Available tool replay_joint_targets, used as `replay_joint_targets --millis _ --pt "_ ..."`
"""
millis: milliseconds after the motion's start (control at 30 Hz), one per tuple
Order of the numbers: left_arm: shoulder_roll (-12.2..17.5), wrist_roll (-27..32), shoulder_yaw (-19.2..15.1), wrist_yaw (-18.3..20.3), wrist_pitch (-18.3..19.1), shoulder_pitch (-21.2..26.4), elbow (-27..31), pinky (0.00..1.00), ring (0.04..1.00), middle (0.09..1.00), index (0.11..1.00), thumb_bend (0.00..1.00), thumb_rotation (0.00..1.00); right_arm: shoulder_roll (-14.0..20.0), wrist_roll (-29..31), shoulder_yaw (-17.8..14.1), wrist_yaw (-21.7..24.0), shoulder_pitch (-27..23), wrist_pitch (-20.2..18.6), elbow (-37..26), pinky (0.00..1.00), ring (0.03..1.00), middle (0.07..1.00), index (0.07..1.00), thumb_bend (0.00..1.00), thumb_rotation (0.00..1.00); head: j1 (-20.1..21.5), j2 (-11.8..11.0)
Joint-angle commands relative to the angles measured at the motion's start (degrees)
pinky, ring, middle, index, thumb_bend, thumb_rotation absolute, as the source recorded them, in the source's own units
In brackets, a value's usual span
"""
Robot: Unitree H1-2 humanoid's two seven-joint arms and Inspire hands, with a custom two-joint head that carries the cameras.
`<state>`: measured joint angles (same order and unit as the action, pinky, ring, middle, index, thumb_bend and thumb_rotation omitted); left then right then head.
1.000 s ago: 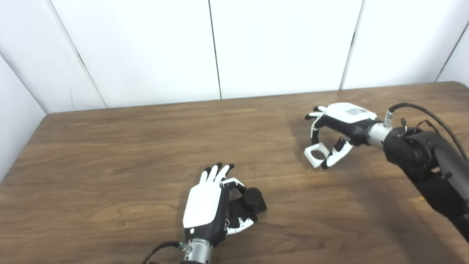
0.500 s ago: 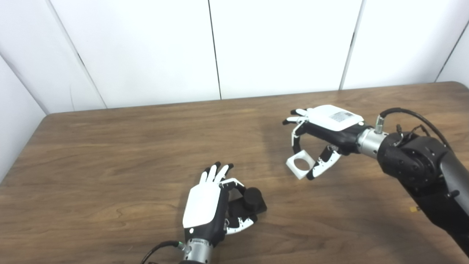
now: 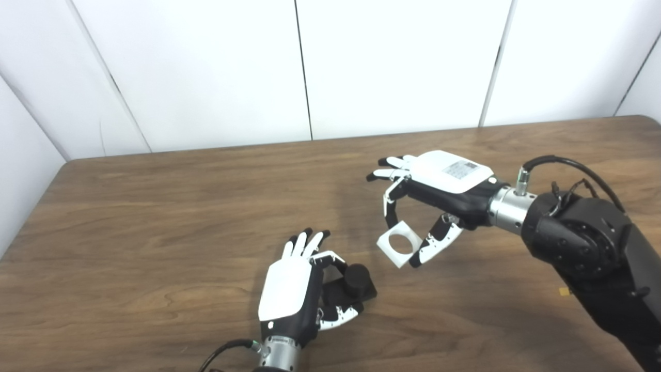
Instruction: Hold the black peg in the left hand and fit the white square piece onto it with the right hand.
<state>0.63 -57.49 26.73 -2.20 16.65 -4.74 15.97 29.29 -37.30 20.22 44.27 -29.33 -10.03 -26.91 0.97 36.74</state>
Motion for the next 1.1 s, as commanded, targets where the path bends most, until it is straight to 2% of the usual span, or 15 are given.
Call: replay_joint_targets --millis 0,267,467,633,1067 --pt "-0.11 -0.55 0.50 1.36 0.16 -0.66 -1.39 1.00 0.993 0.936 0.494 0.51 0.09 -0.36 -0.11 -0.87 -0.09 -2.55 0.03 -2.39 1.00 1.000 0.932 0.492 0.52 0.16 0.08 0.00" --pt "0.01 -0.35 0.60 1.47 -0.01 -0.62 -1.36 1.00 0.993 0.937 0.494 0.51 0.08 -2.01 0.12 0.15 1.26 -3.36 0.42 -2.96 1.00 1.000 0.934 0.492 0.52 0.16 0.13 0.01" --pt "-0.09 -0.21 0.62 1.08 -0.29 -0.57 -1.60 1.00 0.992 0.937 0.494 0.51 0.08 -3.34 -0.44 1.49 0.92 -3.86 2.60 -1.46 1.00 1.000 0.927 0.491 0.52 0.16 0.32 0.06" --pt "-0.19 -0.78 0.94 1.37 -0.04 -0.52 -1.41 1.00 0.991 0.937 0.494 0.51 0.08 -4.18 -1.73 2.83 1.39 -4.11 2.65 -0.48 1.00 1.000 0.927 0.491 0.52 0.17 0.35 0.27" --pt "-0.60 -0.88 1.18 1.13 0.05 -0.46 -1.36 1.00 0.992 0.933 0.494 0.51 0.08 -5.40 -2.15 3.67 0.68 -3.20 3.71 1.61 1.00 1.000 0.927 0.491 0.52 0.16 0.10 0.67"
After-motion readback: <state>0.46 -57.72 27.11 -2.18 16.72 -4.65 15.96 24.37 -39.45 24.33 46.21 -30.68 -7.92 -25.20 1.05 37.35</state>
